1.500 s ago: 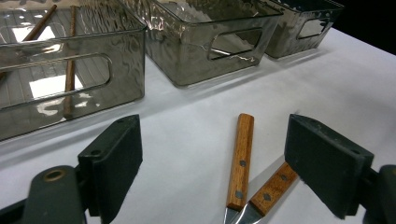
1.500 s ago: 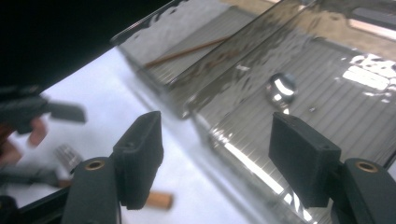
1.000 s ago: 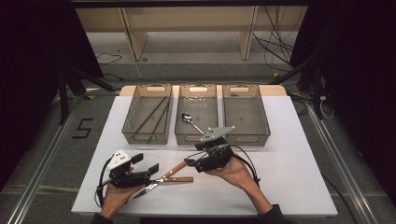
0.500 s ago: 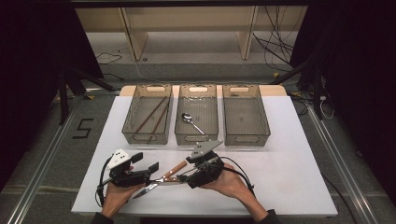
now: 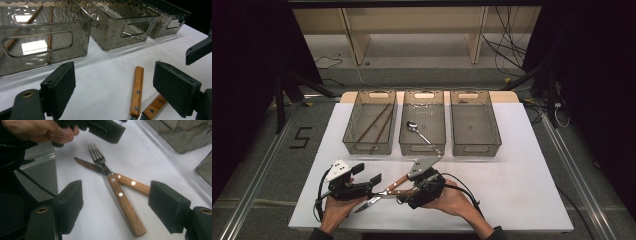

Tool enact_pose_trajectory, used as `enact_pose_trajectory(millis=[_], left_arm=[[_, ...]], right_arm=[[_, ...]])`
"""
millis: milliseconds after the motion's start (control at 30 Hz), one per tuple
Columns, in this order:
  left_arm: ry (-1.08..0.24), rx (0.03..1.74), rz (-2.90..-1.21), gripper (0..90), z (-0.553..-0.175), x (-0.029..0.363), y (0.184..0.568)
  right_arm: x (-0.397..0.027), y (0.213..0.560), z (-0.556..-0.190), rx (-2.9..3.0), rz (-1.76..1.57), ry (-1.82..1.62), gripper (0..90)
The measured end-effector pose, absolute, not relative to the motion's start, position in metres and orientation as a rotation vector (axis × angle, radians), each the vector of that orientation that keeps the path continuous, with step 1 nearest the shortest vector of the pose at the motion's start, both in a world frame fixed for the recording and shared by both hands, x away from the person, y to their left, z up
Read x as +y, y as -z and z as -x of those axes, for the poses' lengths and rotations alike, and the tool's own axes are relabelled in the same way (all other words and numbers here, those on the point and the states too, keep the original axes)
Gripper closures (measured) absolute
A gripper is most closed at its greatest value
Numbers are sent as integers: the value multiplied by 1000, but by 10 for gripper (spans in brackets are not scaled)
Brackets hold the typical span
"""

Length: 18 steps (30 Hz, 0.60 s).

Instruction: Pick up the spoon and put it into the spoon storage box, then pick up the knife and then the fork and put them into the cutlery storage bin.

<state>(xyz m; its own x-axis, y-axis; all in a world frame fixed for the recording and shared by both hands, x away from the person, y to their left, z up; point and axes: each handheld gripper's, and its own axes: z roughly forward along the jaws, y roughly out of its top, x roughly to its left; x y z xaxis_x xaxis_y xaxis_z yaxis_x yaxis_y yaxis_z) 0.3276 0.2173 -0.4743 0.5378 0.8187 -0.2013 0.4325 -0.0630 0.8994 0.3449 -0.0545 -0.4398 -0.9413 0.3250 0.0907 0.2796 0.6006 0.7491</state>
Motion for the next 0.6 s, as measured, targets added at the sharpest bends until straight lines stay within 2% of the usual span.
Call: enact_pose_trajectory(millis=[367,600], left_arm=[[-447,1065,-1688,176,-327,217,474],[-456,1056,-1690,175,-326,217,474]], right_arm=[[-45,450,-347,2790,-454,-1205,254],[-39,456,-350,2802,-435,-1173,284]])
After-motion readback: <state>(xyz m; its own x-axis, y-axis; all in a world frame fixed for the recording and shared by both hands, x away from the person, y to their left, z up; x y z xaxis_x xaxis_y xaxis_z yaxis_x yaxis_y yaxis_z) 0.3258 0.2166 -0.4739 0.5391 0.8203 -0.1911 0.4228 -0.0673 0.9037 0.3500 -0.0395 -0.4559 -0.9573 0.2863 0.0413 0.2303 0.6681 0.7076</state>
